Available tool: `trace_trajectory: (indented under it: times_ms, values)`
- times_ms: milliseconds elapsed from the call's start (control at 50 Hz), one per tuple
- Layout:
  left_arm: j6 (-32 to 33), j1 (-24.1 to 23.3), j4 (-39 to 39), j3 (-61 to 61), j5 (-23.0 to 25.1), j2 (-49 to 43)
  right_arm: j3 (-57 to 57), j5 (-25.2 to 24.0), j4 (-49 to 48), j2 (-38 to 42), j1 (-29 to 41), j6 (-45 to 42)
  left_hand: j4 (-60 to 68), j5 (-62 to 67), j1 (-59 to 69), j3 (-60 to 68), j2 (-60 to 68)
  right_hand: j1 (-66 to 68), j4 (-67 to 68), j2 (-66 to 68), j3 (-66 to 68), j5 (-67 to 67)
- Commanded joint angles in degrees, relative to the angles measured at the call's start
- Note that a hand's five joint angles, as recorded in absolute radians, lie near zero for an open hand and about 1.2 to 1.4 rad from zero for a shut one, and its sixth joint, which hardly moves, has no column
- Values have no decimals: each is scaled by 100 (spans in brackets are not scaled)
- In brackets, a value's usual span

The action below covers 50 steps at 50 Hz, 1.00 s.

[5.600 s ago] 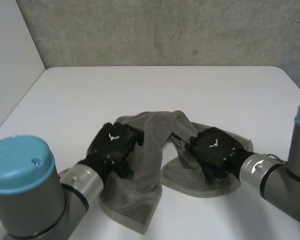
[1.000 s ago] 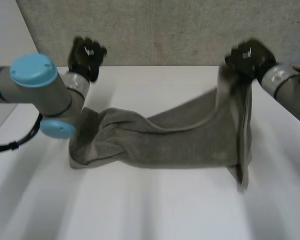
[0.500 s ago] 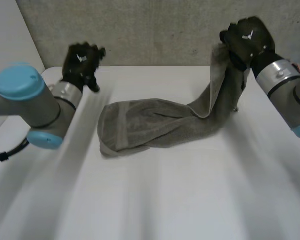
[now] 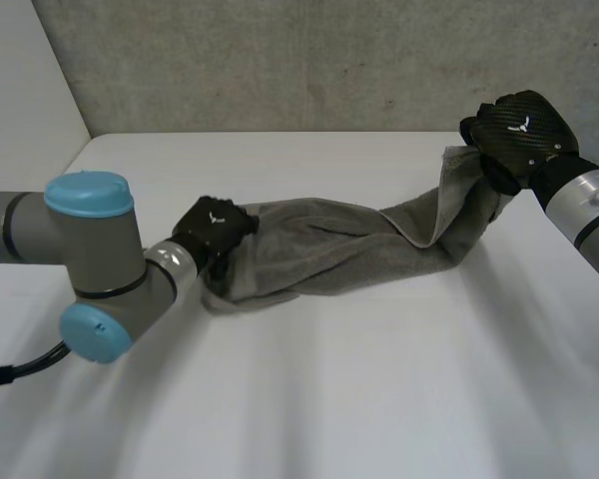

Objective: Fold the towel.

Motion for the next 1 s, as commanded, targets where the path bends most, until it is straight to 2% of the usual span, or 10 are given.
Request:
trace_trajectory:
  times_ms: [20,360,400,440,460,500,540,620,900,1000]
  values:
    - [72,-12,-427,-637,-44,553,39,-10,5,43,-67,-3,-314,-1280,-311,-227,-303,313,311,403,320,271]
    - [116,-355,-251,-524,-299,17,224,-63,5,69,39,-64,5,-961,9,93,17,313,311,403,320,271]
    - [116,-355,-242,-515,-299,-27,224,-72,5,78,30,-90,460,-507,463,547,471,313,311,403,320,271]
    - [107,-373,-251,-515,-308,-88,224,-72,5,87,30,-117,2049,1083,2053,2136,2060,313,311,403,320,271]
    - [107,-373,-251,-515,-308,-88,224,-72,5,87,30,-117,2058,1091,2061,2145,2069,313,311,403,320,271]
    - [107,-408,-242,-515,-326,-79,224,-71,23,96,30,-134,4368,3402,4372,4455,4379,313,311,403,320,271]
    - [107,-425,-242,-524,-343,-36,215,-63,49,96,30,-143,5093,4127,5096,5180,5104,313,311,403,320,271]
    - [89,-452,-251,-559,-361,105,189,-72,102,87,30,-152,5100,4134,5104,5187,5111,313,311,403,320,271]
    - [107,-426,-251,-1965,-255,2012,74,-107,453,60,30,-152,5100,4134,5104,5187,5111,313,311,403,320,271]
    - [282,-399,-339,-2728,147,2749,-22,-318,787,25,39,-143,5100,4134,5104,5187,5111,313,311,403,320,271]
